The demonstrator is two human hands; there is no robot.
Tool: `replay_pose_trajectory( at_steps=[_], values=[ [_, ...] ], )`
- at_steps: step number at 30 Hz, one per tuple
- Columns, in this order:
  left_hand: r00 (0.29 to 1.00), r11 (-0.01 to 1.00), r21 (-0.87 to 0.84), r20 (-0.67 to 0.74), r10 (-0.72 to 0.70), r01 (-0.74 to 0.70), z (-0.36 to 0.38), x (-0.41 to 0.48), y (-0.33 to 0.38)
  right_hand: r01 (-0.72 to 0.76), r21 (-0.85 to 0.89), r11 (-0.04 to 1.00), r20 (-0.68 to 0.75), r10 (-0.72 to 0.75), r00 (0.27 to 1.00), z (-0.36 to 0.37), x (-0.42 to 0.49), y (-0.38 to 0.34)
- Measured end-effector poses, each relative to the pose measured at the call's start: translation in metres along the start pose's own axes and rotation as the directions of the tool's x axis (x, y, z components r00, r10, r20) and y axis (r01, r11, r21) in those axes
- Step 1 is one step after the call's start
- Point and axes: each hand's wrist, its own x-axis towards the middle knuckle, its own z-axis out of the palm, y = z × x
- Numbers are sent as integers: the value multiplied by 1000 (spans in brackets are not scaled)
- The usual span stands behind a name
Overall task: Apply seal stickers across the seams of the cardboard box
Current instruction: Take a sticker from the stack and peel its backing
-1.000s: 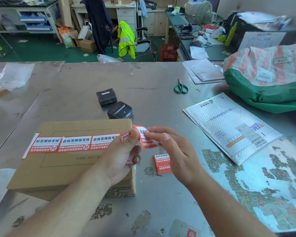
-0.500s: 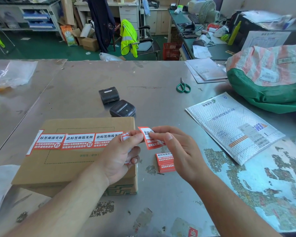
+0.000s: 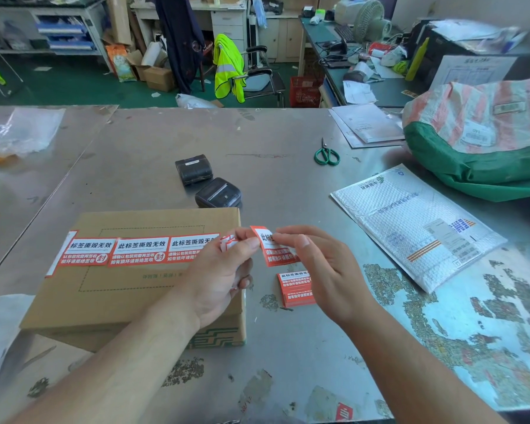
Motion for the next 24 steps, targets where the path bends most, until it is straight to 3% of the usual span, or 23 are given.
replay_pose_trajectory(
  at_steps=[7,24],
  values=[
    [998,997,44,-2,62,-62,7,0,0,-26,-88,996,44,30,999,1,-1,-3],
    [998,995,96,-55,-6,11,12,1,-7,22,-30,999,6,-22,1000,0,-9,-7]
  ],
)
